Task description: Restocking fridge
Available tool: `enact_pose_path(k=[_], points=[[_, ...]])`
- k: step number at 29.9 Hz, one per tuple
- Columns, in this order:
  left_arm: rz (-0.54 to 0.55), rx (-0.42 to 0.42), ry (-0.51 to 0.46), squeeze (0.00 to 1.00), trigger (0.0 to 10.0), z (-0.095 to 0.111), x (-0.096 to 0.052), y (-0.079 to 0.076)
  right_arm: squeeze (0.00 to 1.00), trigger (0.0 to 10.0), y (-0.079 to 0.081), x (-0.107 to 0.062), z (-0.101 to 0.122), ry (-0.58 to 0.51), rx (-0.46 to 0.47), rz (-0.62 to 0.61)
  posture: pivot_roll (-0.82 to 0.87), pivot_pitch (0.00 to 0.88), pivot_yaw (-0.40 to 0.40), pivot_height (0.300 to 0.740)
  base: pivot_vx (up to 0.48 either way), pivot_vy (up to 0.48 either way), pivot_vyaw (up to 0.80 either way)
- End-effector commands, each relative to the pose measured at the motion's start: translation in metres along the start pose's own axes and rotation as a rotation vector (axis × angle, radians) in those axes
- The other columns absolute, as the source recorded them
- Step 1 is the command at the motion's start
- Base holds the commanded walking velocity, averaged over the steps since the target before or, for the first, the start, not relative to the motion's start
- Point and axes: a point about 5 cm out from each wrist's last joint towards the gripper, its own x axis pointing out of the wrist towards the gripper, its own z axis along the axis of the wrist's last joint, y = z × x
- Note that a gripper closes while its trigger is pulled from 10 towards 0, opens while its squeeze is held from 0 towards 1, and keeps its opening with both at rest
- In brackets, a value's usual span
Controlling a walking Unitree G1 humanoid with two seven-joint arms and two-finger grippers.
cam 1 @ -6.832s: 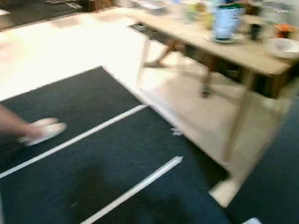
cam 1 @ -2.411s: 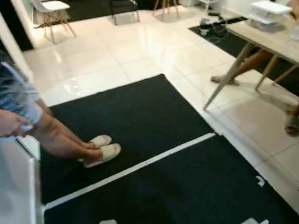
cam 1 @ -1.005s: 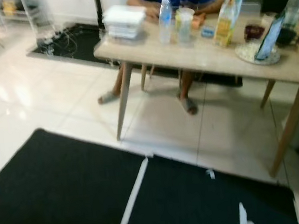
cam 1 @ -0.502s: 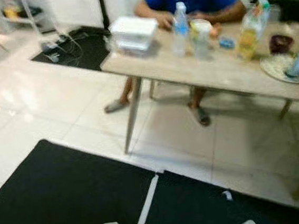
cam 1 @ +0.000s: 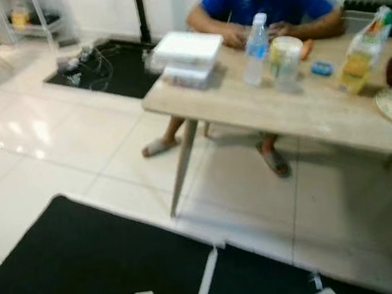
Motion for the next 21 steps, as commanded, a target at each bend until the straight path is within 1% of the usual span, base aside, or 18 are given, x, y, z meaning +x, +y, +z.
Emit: enact_pose_path(k=[1,9,10,21], points=[[-0.001,-0.021,0.087,0.0,10.0,-0.0231,-0.005,-0.0015,0.0,10.0,0.0076,-0.0004,-0.0081,0.027,0.003,0.02,-0.04,0.099,-0.051,0.74,0.315,0.0,-0.78],[0.003,-0.024,0.091,0.0,10.0,-0.024,-0.0051,-0.0016,0.0,10.0,0.0066,-0.0005,-0.0081,0.026,0.008,0.012,-0.04,0.1,-0.051,0.74,0.309,0.0,-0.78],[0.004,-0.025,0.091,0.0,10.0,-0.024,-0.0051,-0.0016,0.0,10.0,0.0059,-0.0005,-0.0076,0.022,0.007,0.007,-0.04,0.1,-0.051,0.74,0.274,0.0,0.0],[0.036,-0.036,0.084,0.0,10.0,-0.0213,-0.005,0.0019,0.0,10.0,0.0048,-0.0005,-0.0071,0.023,-0.001,0.005,-0.04,0.099,-0.052,0.74,0.0,0.0,0.0]])
